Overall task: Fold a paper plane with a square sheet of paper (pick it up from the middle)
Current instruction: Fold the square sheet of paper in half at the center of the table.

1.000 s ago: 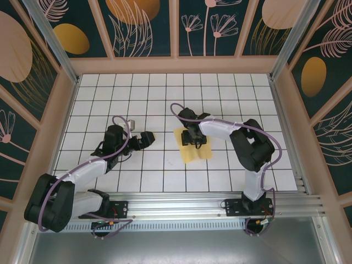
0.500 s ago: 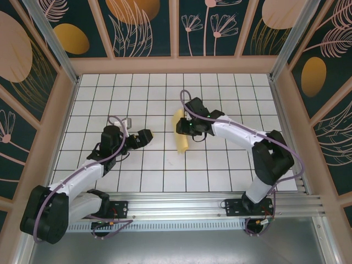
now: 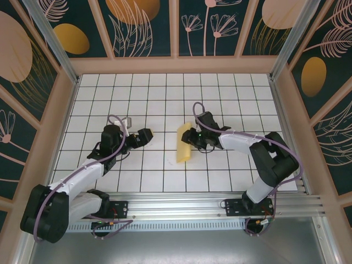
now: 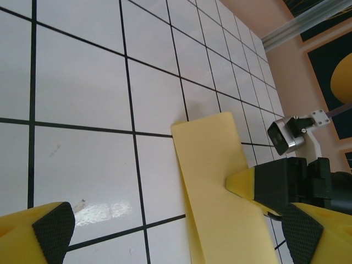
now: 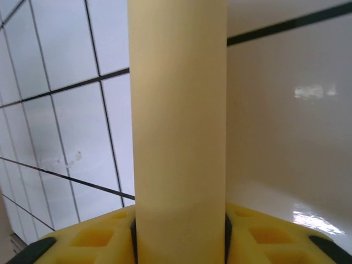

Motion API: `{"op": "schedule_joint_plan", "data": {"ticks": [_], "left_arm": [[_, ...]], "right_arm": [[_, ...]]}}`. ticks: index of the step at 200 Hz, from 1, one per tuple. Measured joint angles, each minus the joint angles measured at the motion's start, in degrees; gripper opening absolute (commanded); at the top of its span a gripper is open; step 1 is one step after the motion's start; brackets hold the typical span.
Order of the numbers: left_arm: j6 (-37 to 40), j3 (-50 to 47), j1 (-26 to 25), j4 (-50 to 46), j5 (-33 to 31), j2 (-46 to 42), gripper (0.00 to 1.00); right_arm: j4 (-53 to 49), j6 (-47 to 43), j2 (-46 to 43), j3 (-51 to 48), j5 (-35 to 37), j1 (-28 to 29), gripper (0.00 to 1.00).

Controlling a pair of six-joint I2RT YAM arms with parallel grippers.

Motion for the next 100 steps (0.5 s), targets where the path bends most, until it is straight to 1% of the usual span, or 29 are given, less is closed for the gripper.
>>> {"op": "schedule_joint_plan", "data": {"ticks": [13,33,51,67,81,100], "left_arm": [[0.02,0.31,0.00,0.00,0.92,0.63,0.96],[0.26,1.22,0.00,-0.13,2.16,1.70,0.92],[0.52,2.36,-0.17,-0.20,3.08,3.17,0.87],[0.83,3.17,-0.85,-0.33,3.80,4.55,0.79],[1.18,3.69,-1.75,-0.61,4.07,5.49,0.75],[1.68,4.76,-2.86,-1.25,4.11,6.86,0.66]], "right_arm": [[0.24,-0.11,0.00,-0.98,0.61,-0.52,0.52],[-0.13,-0.61,-0.02,-2.03,1.53,-1.62,0.54],[-1.18,-1.11,-0.13,-2.10,2.73,-2.32,0.62],[-1.88,-1.79,-0.81,-2.23,3.89,-2.56,0.69],[-2.47,-2.32,-1.75,-2.36,4.48,-2.67,0.70],[-2.95,-2.58,-2.86,-2.38,5.55,-2.69,0.70]]}}
